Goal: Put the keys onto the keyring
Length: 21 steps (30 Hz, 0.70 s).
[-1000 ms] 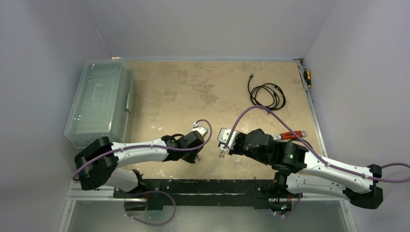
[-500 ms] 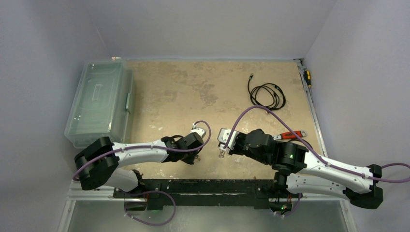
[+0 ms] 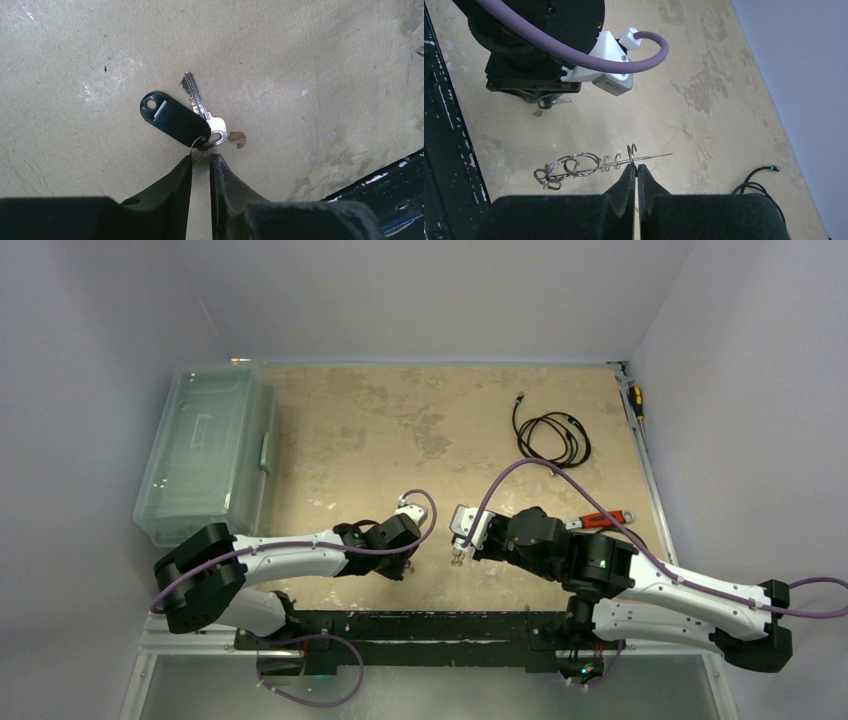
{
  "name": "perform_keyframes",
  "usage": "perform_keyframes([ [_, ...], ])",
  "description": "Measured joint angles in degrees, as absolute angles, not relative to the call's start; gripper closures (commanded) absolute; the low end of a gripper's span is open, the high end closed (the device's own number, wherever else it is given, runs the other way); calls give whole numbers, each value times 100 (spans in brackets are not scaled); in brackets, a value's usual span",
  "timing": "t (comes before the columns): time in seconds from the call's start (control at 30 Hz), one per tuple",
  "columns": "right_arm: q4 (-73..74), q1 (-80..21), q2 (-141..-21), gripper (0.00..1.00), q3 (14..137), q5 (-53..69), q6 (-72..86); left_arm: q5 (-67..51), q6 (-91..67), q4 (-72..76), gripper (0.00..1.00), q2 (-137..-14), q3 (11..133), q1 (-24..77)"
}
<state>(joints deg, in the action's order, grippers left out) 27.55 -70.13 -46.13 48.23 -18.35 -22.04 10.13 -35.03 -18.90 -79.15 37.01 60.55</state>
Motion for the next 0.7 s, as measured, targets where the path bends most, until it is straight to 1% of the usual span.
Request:
perform_keyframes([
  [0.17, 2755, -7013, -4613, 100, 4823, -1835, -2204, 1000, -3538, -1841, 89, -7915, 3684, 6055],
  [0.27, 2755, -7013, -4613, 100, 4823, -1835, -2204, 998, -3542, -1822, 100, -7915, 3684, 6055],
  [0.53, 2755, -7013, -4613, 100, 4823, -1835, -2204, 993, -3544, -1747, 100, -7872, 3664, 6055],
  [0.7, 2753, -7013, -4619, 100, 4823, -1833, -2204, 976, -3531, -1774, 100, -7408, 3618, 6055],
])
